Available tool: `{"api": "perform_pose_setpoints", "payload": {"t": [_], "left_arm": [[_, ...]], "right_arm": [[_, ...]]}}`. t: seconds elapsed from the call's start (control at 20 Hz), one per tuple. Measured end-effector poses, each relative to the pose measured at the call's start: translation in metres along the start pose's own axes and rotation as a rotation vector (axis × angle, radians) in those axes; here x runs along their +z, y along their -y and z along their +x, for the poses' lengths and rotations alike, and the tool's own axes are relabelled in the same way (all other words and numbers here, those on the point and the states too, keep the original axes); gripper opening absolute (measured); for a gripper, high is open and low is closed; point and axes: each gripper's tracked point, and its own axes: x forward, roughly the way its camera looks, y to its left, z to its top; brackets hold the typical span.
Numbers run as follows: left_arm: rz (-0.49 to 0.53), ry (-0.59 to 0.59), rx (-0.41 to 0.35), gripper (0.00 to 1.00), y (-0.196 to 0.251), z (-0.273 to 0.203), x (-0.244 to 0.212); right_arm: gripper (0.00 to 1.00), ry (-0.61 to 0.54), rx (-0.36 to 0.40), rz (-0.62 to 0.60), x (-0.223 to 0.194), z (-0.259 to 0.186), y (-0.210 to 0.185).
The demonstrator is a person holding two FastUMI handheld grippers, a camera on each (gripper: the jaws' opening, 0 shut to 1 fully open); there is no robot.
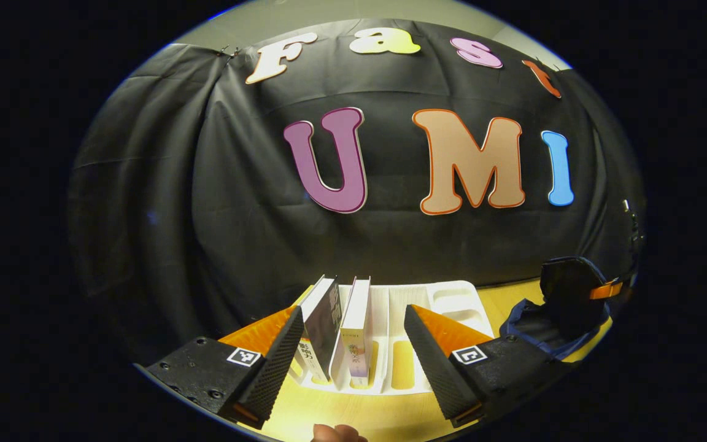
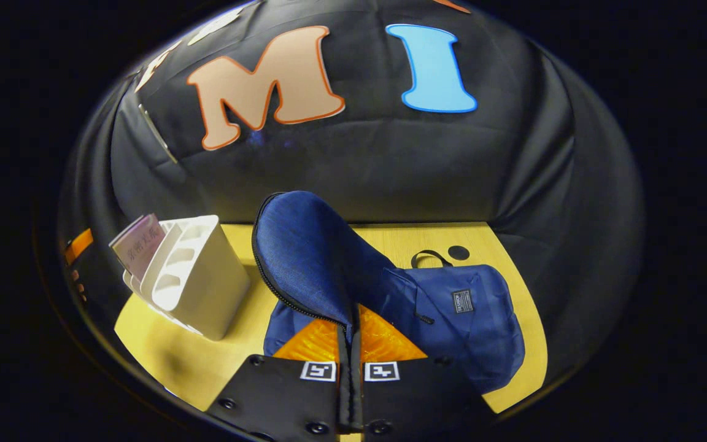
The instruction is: Open the schoolbag, grab two books from the bookshelf and put them into the schoolbag.
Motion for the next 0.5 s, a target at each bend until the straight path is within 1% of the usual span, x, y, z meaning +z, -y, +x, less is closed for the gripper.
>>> {"api": "perform_pose_setpoints", "payload": {"t": [0.05,0.1,0.15,0.2,0.25,0.35,0.5], "left_arm": [[-0.001,-0.005,-0.010,0.96,0.001,0.005,0.003],[-0.002,-0.009,-0.029,1.00,0.003,0.011,0.006],[0.000,-0.018,-0.048,1.00,0.006,0.017,0.008],[0.003,-0.024,-0.061,0.97,0.007,0.024,0.010],[0.012,-0.040,-0.074,0.97,0.009,0.032,0.011],[0.044,-0.088,-0.087,0.96,0.009,0.046,0.010],[0.065,-0.168,-0.107,0.96,0.011,0.067,0.005]], "right_arm": [[0.03,0.000,-0.002,0.004,-0.002,0.000,0.002],[0.03,-0.002,-0.003,0.003,-0.002,0.000,0.002],[0.03,-0.003,-0.004,0.001,-0.001,-0.001,0.002],[0.03,-0.003,-0.005,0.000,0.001,-0.001,0.001],[0.03,-0.003,-0.005,-0.003,0.000,0.000,0.001],[0.03,-0.007,-0.006,-0.009,-0.001,-0.001,0.001],[0.03,-0.015,0.001,-0.009,-0.002,0.000,0.001]]}}
